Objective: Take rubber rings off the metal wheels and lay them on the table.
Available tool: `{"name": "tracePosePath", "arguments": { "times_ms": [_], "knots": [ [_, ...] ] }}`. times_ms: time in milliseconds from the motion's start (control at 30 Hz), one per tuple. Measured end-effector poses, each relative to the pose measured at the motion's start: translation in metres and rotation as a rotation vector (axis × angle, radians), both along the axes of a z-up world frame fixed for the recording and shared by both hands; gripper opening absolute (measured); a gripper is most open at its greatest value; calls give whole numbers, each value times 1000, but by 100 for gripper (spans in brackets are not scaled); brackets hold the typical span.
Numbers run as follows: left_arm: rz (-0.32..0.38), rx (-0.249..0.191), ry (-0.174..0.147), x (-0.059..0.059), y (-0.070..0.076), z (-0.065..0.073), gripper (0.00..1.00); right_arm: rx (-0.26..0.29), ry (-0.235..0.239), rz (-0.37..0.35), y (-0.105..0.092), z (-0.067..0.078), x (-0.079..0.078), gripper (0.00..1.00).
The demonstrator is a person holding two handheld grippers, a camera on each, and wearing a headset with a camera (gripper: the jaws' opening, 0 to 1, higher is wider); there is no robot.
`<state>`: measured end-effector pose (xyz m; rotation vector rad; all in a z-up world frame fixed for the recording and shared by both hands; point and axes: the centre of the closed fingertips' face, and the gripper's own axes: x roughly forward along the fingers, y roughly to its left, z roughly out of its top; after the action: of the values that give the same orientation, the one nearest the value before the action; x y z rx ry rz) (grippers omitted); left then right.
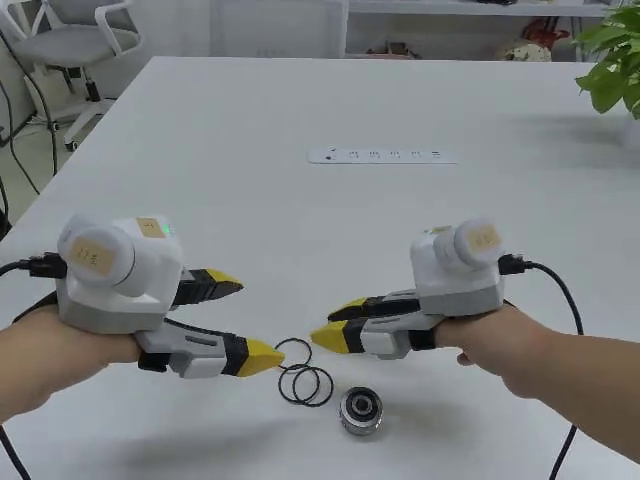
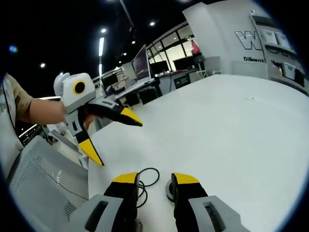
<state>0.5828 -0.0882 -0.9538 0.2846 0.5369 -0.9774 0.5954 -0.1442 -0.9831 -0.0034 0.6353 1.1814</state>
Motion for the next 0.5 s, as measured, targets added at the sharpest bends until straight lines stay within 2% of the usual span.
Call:
{"name": "tracePosePath", "arguments": {
  "times_ms": [267,500],
  "knots": [
    [-17,5,-11,9,-15,1,62,-8,-32,-40,-21,5,14,27],
    [-35,6,-8,14,-29,-1,60,-40,-56,-60,-40,-2,24,28]
  ]
}}
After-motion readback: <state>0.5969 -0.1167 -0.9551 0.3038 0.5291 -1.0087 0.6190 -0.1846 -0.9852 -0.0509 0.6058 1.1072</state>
